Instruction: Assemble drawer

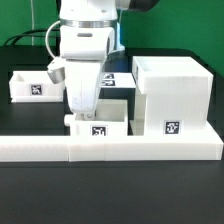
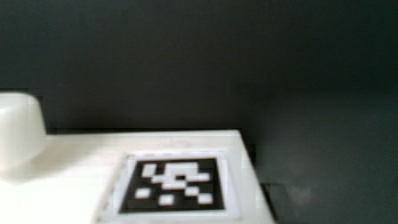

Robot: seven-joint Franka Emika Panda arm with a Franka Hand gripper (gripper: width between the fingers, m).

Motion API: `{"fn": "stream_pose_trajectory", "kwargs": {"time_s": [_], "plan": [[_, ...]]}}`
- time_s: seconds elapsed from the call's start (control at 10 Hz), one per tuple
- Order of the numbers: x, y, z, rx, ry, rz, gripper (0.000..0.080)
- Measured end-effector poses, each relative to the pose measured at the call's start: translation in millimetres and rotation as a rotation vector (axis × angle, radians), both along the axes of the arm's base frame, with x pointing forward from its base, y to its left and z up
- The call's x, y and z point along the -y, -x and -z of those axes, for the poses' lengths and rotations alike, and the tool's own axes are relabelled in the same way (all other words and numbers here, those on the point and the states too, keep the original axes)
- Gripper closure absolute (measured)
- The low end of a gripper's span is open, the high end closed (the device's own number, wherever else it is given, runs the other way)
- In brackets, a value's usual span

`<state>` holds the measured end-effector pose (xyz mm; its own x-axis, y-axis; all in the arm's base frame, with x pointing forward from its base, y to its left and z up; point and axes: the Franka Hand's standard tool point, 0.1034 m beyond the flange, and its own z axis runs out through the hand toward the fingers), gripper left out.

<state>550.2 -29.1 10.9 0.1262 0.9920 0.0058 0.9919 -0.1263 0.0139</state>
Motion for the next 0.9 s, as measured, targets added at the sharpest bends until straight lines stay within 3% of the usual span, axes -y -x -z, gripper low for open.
{"fn": "stream_pose_trajectory", "kwargs": {"time_s": [0.9], "plan": [[-4.0, 2.9, 2.1, -0.005, 0.016, -0.049, 0.0757]]}}
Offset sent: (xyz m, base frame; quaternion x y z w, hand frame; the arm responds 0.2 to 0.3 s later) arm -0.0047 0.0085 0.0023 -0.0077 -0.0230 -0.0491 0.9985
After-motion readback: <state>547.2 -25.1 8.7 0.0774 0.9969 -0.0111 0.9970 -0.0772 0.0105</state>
